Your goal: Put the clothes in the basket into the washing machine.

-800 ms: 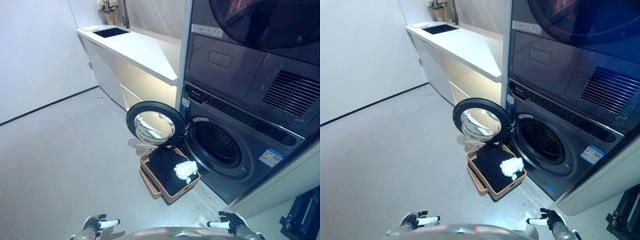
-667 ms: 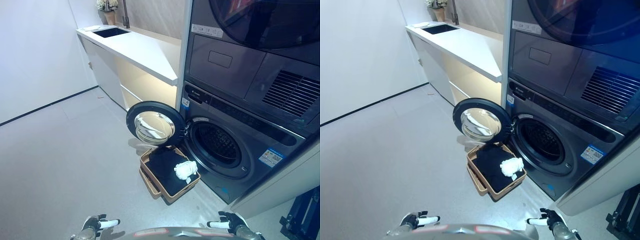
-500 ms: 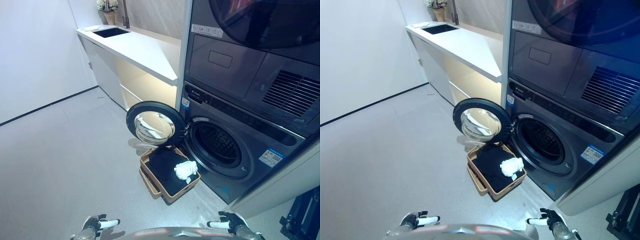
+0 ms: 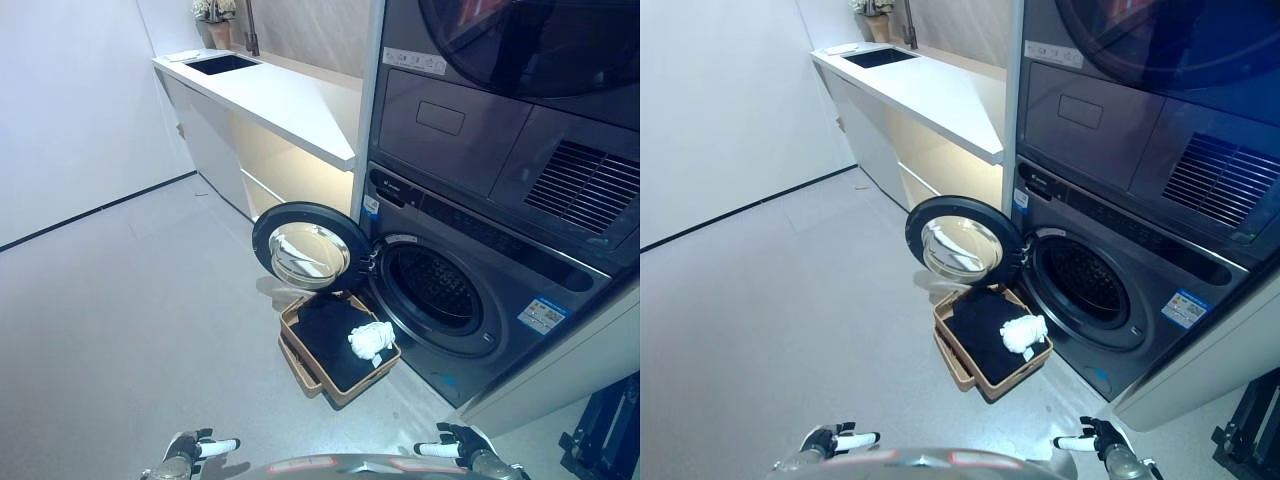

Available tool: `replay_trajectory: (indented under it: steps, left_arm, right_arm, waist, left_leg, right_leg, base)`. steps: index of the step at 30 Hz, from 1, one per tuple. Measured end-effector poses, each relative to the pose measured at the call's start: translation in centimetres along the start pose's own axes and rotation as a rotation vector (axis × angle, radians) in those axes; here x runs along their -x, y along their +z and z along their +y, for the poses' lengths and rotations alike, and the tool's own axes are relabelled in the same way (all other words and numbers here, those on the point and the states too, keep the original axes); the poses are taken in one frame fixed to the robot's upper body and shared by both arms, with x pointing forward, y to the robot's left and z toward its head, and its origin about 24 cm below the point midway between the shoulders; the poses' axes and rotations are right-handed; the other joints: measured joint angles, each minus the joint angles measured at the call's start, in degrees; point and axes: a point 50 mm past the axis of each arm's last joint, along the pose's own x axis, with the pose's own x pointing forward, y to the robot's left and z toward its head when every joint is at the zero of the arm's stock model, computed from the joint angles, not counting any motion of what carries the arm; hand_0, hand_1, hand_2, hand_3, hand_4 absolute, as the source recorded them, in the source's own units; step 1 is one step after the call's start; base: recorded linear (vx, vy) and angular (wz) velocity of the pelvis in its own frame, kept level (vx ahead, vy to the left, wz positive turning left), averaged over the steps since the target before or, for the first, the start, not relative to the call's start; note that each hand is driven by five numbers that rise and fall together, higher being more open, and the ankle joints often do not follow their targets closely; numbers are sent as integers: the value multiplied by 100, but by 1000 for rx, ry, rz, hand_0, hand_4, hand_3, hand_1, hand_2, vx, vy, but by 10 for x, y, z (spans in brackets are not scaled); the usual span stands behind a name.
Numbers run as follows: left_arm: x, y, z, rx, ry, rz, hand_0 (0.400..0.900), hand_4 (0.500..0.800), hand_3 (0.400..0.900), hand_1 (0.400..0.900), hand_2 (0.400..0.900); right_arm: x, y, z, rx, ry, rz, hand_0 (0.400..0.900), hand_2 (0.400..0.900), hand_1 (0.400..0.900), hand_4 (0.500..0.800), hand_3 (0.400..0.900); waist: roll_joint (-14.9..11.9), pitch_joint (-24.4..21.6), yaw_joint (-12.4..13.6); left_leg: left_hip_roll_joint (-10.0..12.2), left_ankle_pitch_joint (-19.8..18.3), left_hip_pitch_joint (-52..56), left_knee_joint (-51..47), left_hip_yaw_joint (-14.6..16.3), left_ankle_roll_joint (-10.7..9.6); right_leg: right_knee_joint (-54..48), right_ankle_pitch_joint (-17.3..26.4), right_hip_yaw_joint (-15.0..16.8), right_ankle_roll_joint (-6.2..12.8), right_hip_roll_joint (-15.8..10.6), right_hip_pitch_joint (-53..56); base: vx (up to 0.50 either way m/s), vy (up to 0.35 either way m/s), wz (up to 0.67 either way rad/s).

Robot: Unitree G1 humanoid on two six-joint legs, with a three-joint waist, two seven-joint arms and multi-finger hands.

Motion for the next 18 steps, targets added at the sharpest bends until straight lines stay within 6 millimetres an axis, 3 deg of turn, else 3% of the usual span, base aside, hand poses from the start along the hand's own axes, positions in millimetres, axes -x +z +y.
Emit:
replay_trajectory:
  steps: [11, 15, 18]
  left_arm:
    - [0, -4, 7, -5, 18, 20, 900, 800, 900, 900, 900]
    - [-1, -1, 4, -4, 12, 25, 900, 800, 900, 900, 900]
    - [-3, 10, 4, -4, 10, 3, 900, 800, 900, 900, 900]
  right_arm:
    - [-1, 1, -2, -1, -5, 5, 900, 900, 900, 800, 900]
    - [-3, 11, -7, -1, -17, -18, 900, 900, 900, 800, 900]
    - [-4, 18, -9, 0, -23, -30, 900, 900, 900, 800, 900]
  waist:
    - [-75, 24, 31]
    - [-112, 115, 41]
    - [-87, 323, 66]
  left_leg:
    - [-69, -15, 4, 24, 16, 40]
    - [-392, -72, 1, 32, 37, 211]
    - [-653, -151, 30, 129, -2, 420]
  right_leg:
    - [144, -25, 43, 32, -89, -73]
    - [911, -295, 186, 179, -369, -502]
    - [1977, -378, 190, 180, -601, -1000]
  base:
    - [18, 114, -5]
    - [-30, 259, -5]
    - [-45, 313, -15]
